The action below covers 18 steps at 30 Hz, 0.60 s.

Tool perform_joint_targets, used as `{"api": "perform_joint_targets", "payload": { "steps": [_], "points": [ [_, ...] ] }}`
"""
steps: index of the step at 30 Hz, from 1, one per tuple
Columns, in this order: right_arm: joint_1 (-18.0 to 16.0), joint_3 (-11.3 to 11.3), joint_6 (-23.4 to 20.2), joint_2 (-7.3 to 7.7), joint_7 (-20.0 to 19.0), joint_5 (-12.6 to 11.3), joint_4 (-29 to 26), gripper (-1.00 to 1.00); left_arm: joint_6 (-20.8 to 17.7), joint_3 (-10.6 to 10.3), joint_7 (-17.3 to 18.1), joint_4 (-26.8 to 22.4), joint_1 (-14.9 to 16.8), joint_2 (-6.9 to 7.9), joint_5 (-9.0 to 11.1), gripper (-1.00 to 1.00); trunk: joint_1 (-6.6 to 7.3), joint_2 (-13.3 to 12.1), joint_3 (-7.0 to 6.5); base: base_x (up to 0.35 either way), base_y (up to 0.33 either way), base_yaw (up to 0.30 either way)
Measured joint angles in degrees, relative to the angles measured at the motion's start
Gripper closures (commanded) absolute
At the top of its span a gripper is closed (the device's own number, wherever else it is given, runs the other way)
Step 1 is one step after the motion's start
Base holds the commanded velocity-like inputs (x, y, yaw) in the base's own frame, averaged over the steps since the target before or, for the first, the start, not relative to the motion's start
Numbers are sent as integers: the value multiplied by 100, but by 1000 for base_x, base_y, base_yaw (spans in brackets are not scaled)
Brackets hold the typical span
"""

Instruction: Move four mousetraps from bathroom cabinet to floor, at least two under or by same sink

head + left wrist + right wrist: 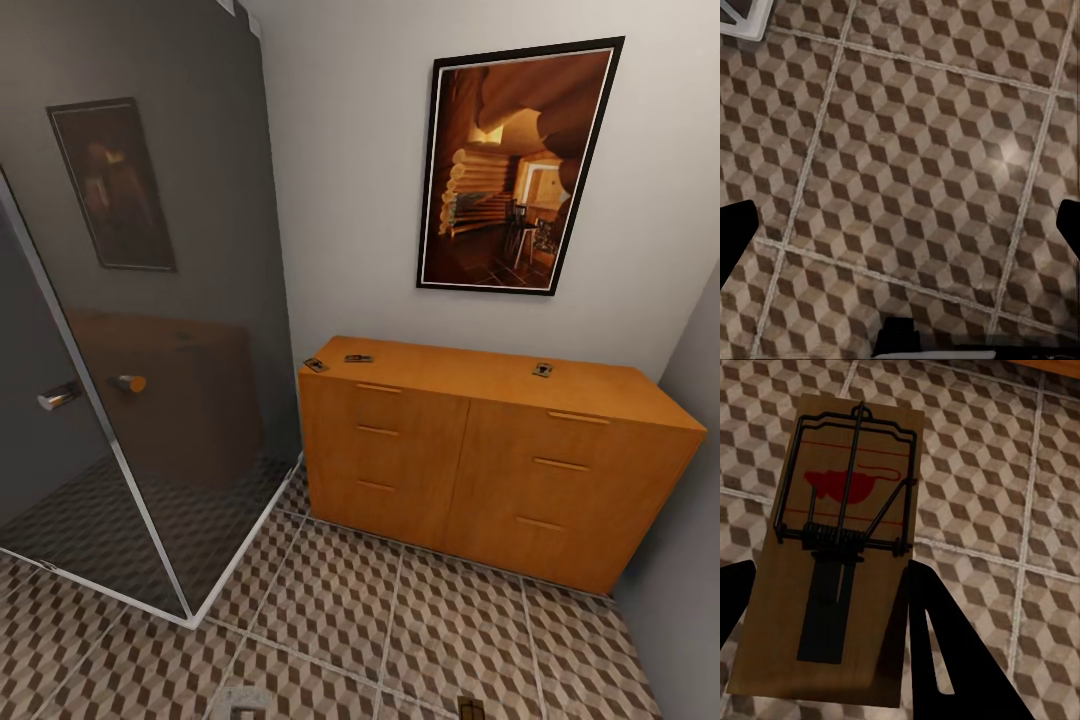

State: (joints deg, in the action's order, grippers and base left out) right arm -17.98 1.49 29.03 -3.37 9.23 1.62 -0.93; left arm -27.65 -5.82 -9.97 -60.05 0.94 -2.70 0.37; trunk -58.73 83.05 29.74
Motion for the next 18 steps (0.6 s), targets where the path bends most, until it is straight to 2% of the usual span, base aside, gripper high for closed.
{"api": "perform_joint_targets", "payload": {
  "steps": [3, 8, 10, 11, 18],
  "points": [
    [0, -3, 0, 3, -17, 0, 0, 100, -403, -35, 0, -389, 0, -9, 6, -100, 0, 0, 0, 0, 0, 0],
    [0, -6, 15, 4, -90, 0, 0, 100, -796, -55, 0, -919, 0, -18, 9, -100, 0, 0, 0, 0, 0, 0],
    [0, -7, 16, 9, -127, 0, 0, 100, -1108, -86, -3, -1131, -1, -23, 8, -100, 0, 0, 0, 0, 0, 0],
    [0, -8, 20, 11, -140, 0, 0, 100, -1398, -134, -4, -1309, -1, -53, 11, -100, 0, 0, 0, 0, 0, 0],
    [0, -8, 26, 13, -155, 0, -2, 100, -2029, -247, -9, -1985, -1, -322, 4, -100, 0, 0, 0, 0, 0, 0]
  ]
}}
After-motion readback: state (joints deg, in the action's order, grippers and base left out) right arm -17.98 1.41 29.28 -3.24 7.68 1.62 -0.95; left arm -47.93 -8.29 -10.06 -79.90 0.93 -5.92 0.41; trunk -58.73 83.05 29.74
